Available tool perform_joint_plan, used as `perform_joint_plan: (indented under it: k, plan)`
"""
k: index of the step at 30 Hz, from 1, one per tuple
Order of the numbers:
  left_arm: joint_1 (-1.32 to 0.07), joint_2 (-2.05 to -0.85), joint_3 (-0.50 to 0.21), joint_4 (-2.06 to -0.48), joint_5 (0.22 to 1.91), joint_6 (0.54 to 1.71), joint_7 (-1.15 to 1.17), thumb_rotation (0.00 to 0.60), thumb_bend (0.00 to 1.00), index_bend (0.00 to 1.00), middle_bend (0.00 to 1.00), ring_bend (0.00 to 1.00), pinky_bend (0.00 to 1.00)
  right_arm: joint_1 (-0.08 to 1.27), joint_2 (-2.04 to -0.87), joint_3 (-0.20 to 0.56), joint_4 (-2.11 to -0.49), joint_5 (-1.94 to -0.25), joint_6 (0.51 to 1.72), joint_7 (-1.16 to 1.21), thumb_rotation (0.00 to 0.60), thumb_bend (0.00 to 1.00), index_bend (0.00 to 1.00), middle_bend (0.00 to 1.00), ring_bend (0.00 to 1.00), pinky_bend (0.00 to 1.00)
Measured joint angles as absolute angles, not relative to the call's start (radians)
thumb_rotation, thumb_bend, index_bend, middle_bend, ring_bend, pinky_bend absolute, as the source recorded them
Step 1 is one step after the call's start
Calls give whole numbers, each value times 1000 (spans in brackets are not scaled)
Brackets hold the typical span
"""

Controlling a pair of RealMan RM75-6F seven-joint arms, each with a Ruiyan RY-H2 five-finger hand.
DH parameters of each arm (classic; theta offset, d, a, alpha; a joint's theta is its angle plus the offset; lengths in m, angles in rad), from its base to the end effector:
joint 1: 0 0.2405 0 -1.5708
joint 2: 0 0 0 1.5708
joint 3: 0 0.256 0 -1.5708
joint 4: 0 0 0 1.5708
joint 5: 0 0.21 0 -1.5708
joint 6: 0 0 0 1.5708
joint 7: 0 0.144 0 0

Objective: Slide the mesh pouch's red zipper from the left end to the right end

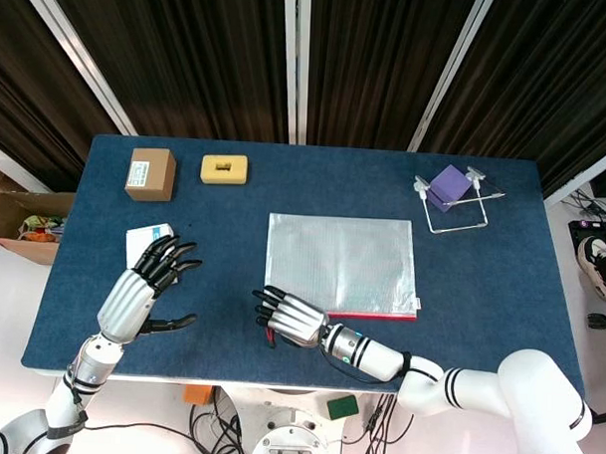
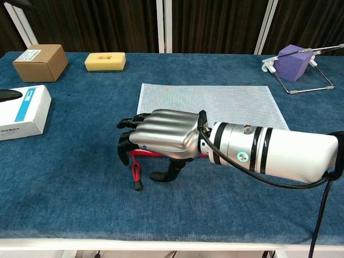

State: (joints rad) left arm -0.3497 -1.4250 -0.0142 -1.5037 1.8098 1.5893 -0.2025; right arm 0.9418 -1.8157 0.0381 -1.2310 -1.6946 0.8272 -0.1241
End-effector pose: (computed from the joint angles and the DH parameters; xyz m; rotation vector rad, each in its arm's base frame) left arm -0.1986 0.2245 0.0698 -1.6473 -0.8721 -1.6108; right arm -0.0621 -0.2831 -0.1248 2.5417 -0.4475 1.0715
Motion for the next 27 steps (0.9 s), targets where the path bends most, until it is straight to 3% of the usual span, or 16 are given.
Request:
perform_joint_plan:
  k: [7, 27]
  plan:
    - [-350, -1426, -12, -1499, 1811, 1592, -203, 600, 86, 214, 103, 0, 71, 953, -1848, 20, -1175, -1726, 860, -121, 600, 353, 415, 263, 7, 70]
    - [-347, -1421, -13, -1510, 1804, 1594, -191, 600, 86, 214, 103, 0, 71, 972, -1898, -20, -1098, -1769, 923, -106, 600, 430, 470, 266, 7, 51]
